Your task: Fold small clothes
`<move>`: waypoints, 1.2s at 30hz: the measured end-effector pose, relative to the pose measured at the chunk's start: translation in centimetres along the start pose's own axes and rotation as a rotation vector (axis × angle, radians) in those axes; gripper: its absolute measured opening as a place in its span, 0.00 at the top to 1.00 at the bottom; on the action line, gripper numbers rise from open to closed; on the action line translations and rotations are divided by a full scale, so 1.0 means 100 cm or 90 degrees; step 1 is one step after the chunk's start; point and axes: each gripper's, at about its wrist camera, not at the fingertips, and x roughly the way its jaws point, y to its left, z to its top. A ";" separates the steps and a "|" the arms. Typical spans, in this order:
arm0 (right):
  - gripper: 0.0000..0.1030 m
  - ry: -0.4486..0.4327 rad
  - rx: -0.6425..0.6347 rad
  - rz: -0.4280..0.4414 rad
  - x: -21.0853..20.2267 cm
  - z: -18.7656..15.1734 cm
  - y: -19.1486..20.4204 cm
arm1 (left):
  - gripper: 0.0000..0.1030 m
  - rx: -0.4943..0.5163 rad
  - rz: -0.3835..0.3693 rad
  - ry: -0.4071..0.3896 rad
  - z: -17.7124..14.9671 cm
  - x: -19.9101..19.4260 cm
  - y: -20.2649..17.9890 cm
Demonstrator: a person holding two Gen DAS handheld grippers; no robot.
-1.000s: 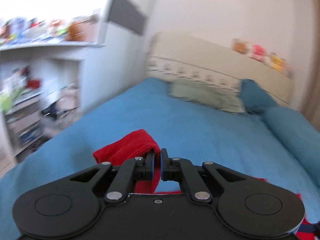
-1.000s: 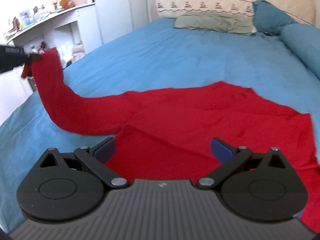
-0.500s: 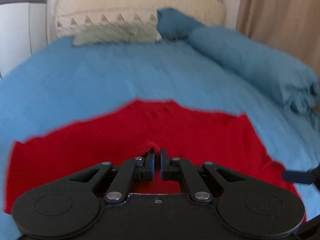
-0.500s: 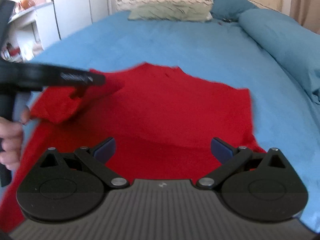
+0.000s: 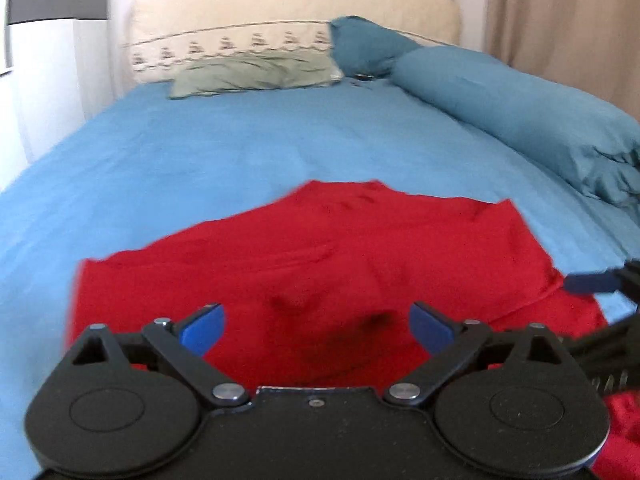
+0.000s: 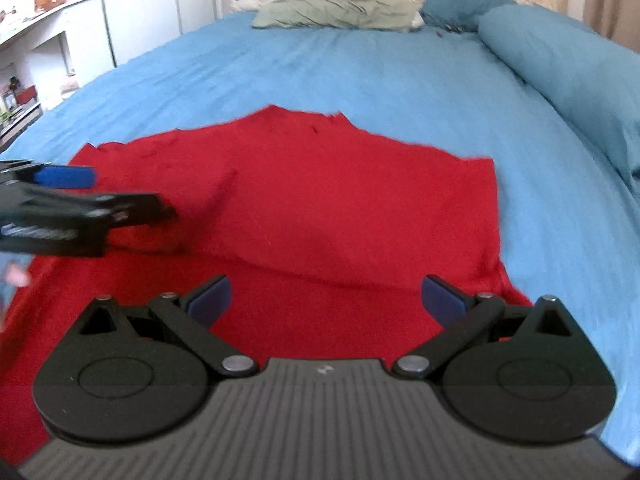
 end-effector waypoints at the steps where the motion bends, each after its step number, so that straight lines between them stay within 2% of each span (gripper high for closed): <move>1: 0.00 -0.006 -0.013 0.004 0.000 0.004 0.005 | 0.03 -0.009 0.015 -0.002 -0.003 -0.005 0.010; 5: 0.00 -0.014 -0.082 0.027 0.006 0.019 0.033 | 0.03 -0.073 0.056 -0.006 -0.017 -0.016 0.047; 10: 0.01 -0.026 -0.224 0.020 0.027 0.029 0.082 | 0.03 -0.127 0.080 -0.012 -0.039 -0.021 0.075; 12: 0.10 -0.025 -0.284 0.019 0.038 0.030 0.100 | 0.03 -0.137 0.080 -0.004 -0.044 -0.019 0.082; 14: 0.13 -0.023 -0.338 0.012 0.048 0.029 0.118 | 0.03 -0.142 0.078 0.000 -0.042 -0.019 0.089; 18: 0.25 -0.024 -0.433 -0.007 0.066 0.024 0.147 | 0.03 -0.127 0.082 -0.013 -0.039 -0.023 0.093; 20: 0.30 -0.028 -0.465 -0.011 0.071 0.021 0.158 | 0.03 -0.139 0.071 -0.013 -0.044 -0.025 0.099; 25: 0.46 -0.014 -0.491 -0.001 0.081 0.020 0.172 | 0.03 -0.145 0.068 -0.005 -0.047 -0.021 0.102; 27: 0.61 -0.007 -0.487 -0.007 0.086 0.022 0.176 | 0.03 -0.140 0.073 -0.003 -0.048 -0.021 0.102; 30: 0.75 -0.005 -0.484 -0.021 0.089 0.029 0.173 | 0.03 -0.148 0.079 0.000 -0.050 -0.019 0.104; 33: 0.78 -0.043 -0.445 -0.045 0.080 0.048 0.155 | 0.03 -0.157 0.080 0.002 -0.051 -0.019 0.107; 36: 0.78 -0.079 -0.397 -0.074 0.068 0.075 0.129 | 0.03 -0.132 0.116 0.007 -0.052 -0.015 0.106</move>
